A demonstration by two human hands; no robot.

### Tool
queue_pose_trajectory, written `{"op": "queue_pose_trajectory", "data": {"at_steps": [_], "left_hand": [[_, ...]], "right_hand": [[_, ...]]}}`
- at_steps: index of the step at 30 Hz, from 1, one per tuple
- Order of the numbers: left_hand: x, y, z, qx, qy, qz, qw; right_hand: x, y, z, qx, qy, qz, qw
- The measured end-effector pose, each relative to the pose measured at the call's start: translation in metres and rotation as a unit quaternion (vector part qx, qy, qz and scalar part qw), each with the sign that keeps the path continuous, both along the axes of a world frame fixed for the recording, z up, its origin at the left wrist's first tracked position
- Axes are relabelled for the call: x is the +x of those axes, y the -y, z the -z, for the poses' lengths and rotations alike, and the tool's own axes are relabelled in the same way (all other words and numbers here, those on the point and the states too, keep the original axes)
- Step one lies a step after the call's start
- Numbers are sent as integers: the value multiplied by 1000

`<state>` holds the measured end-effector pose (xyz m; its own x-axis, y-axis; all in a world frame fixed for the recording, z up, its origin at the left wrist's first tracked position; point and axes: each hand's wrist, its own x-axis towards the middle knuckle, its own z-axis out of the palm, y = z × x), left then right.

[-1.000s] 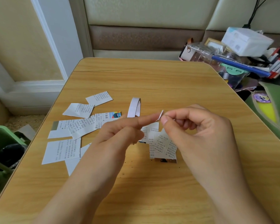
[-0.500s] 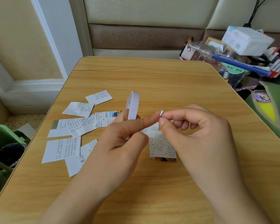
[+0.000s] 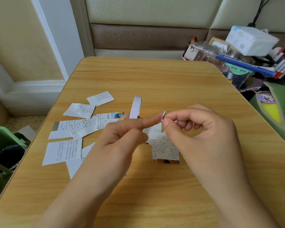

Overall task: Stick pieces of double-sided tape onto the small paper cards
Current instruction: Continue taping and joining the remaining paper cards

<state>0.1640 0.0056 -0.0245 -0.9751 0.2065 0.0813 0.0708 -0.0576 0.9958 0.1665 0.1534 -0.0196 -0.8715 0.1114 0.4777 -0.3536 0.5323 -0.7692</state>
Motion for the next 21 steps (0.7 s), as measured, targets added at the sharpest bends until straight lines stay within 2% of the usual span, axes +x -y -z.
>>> {"op": "queue_pose_trajectory", "data": {"at_steps": [8,17,21], "left_hand": [[1,0,0,-19,-8,-4,1000],[4,-3,-3,-79,-50,3,996],[2,-2,-1,-53,-38,0,998]], "right_hand": [[0,1,0,1,2,-2,1000],[-1,5,4,60,-48,55,996],[-2,4,3,37,-36,34,998]]}}
